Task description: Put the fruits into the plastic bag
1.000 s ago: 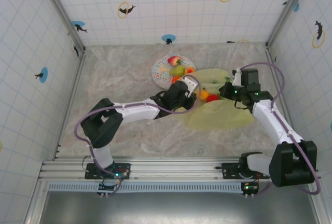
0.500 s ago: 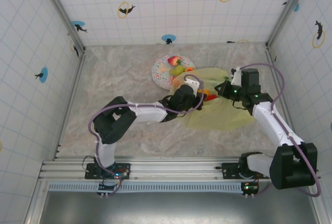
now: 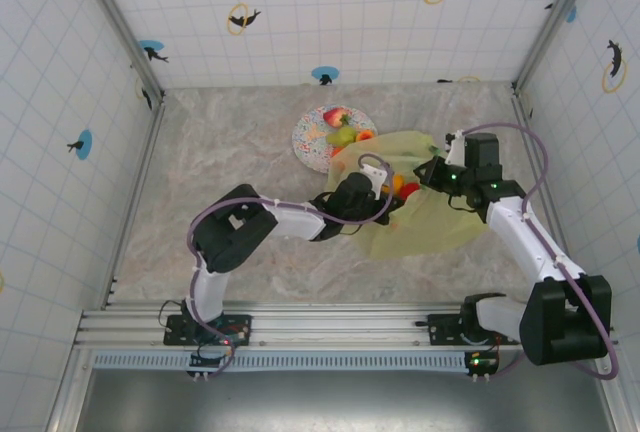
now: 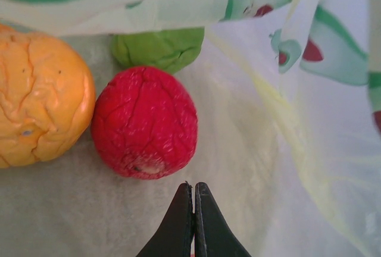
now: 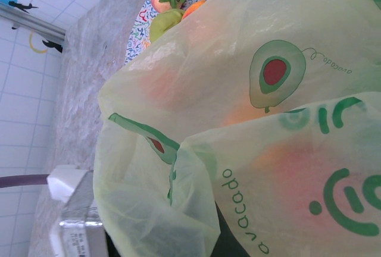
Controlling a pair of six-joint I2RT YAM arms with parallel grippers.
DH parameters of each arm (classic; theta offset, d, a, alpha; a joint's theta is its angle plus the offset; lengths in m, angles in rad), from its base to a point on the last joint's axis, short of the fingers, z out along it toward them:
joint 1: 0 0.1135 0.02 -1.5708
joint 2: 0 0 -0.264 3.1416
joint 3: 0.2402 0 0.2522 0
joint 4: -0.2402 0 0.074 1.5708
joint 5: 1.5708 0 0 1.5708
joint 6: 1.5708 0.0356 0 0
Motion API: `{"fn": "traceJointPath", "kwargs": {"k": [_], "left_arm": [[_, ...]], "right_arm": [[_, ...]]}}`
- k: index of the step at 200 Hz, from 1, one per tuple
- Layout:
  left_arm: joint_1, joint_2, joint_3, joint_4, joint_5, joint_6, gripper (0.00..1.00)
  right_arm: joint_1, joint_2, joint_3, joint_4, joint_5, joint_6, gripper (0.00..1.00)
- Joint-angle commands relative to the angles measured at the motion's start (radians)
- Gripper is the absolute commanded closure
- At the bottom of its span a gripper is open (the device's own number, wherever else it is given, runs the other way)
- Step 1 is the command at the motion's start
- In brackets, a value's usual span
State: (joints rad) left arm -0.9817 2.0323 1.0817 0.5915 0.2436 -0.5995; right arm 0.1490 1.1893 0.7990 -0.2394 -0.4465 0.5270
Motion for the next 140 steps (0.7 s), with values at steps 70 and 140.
{"fn": "traceJointPath", "kwargs": {"k": [70,140], "left_arm": [[0.003,-0.012,0.038,0.001,0.025,0.051,0.74],[0.03,-0.134,-0.022,-0.015,-0.002,0.09,0.54]], "right_arm": [[-0.003,-0.014,-0.029,0.009,0.016,-0.022,1.0],[-0.003,-0.006,-0.035,0.011,0.022,-0.028,1.0]]}}
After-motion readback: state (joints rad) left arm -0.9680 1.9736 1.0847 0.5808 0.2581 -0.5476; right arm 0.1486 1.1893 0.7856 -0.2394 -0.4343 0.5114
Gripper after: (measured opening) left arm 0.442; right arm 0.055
